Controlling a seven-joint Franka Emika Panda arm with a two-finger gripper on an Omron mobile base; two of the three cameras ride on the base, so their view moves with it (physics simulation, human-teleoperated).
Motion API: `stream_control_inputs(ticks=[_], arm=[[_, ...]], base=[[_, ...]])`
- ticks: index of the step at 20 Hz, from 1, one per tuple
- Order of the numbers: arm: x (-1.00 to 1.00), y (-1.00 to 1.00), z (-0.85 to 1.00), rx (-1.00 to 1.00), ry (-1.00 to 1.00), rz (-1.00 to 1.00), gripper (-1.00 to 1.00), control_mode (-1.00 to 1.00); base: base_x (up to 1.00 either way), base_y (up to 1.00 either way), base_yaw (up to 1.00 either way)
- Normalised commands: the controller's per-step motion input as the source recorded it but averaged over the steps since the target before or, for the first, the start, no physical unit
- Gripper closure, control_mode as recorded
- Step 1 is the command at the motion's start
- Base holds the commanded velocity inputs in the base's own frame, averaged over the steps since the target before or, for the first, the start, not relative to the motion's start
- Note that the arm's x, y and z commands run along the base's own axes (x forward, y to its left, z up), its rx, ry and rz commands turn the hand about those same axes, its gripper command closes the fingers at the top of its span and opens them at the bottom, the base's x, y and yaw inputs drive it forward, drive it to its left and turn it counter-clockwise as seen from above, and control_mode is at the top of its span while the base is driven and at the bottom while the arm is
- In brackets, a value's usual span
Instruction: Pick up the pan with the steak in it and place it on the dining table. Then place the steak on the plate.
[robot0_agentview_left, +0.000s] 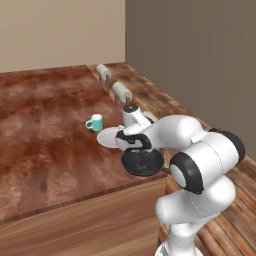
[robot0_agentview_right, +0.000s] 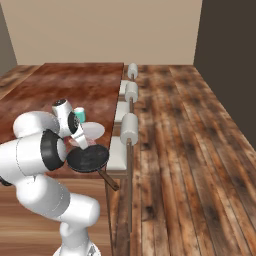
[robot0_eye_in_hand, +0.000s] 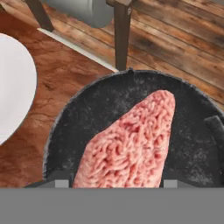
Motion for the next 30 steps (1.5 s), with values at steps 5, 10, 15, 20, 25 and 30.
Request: stream_control_inputs(ticks=[5, 10, 15, 20, 25, 30], arm=[[0.52, 0.02, 0.29, 0.03, 0.02, -0.03, 1.00, -1.00], [0.65, 0.15, 0.10, 0.00, 0.01, -0.04, 1.00, -1.00], [0.49, 0.32, 0.00, 0.00, -0.02, -0.05, 1.00, -1.00], [0.40, 0.35, 0.00, 0.03, -0.04, -0.04, 1.00, -1.00], [0.37, 0.15, 0.00, 0.03, -0.01, -0.01, 1.00, -1.00], [0.23, 0.00, -0.10, 0.03, 0.00, 0.00, 1.00, -1.00]], base=[[0.00, 0.00, 0.00], [0.00, 0.00, 0.00], [0.00, 0.00, 0.00], [0.00, 0.00, 0.00], [0.00, 0.00, 0.00], [0.00, 0.00, 0.00]])
